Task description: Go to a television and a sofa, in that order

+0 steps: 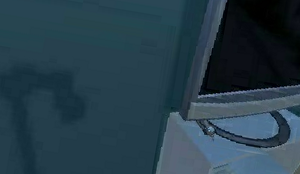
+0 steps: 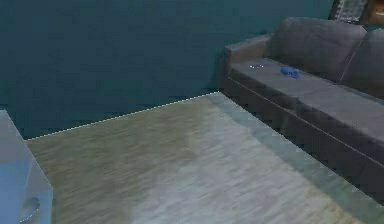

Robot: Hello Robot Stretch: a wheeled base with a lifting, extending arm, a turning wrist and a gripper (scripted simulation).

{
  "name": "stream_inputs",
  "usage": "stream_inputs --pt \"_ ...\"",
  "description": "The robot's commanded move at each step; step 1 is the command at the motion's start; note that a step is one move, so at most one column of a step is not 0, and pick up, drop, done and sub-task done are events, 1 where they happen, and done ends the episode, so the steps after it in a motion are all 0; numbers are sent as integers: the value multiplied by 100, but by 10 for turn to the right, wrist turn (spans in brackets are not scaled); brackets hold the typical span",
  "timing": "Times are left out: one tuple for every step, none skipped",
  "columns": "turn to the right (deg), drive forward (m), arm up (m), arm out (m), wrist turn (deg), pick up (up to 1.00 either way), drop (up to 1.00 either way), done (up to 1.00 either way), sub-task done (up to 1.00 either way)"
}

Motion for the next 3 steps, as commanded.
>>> stream_inputs --pt "300 0 0 0 0 0 0 0 0" --pt "0 0 0 0 0 0 0 0 100" --pt "450 0 0 0 0 0 0 0 0"
